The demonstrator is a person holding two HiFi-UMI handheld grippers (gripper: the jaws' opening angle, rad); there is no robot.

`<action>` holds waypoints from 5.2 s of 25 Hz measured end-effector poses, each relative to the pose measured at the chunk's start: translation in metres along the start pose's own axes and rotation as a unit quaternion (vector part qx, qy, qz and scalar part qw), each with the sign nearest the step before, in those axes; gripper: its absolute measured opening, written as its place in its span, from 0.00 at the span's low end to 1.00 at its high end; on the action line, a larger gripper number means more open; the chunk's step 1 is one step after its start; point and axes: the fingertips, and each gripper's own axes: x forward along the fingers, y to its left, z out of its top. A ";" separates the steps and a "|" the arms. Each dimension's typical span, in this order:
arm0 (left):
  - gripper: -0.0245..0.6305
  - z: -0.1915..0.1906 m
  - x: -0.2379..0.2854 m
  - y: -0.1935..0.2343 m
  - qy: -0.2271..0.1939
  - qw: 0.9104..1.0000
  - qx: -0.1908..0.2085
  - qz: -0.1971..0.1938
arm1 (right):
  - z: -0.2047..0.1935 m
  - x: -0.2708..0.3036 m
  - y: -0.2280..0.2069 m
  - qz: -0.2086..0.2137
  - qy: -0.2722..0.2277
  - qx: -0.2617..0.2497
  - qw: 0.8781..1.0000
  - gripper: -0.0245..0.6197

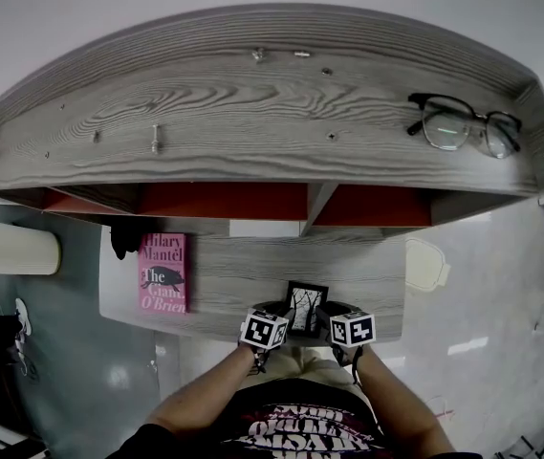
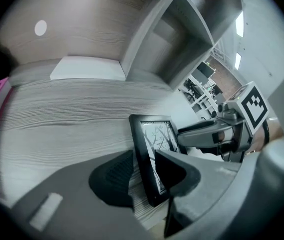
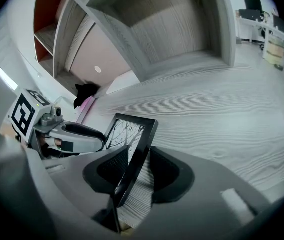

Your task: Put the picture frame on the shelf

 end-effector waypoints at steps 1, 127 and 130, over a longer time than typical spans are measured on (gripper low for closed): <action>0.25 0.000 0.001 0.000 -0.001 1.000 -0.002 -0.002 | 0.000 0.000 0.000 -0.001 0.000 0.001 1.000 0.29; 0.17 0.243 -0.173 -0.132 -0.281 0.943 0.178 0.003 | 0.206 -0.265 0.063 -0.042 -0.304 -0.079 0.948 0.21; 0.17 0.249 -0.176 -0.136 -0.287 0.940 0.187 -0.002 | 0.212 -0.271 0.061 -0.046 -0.312 -0.078 0.946 0.21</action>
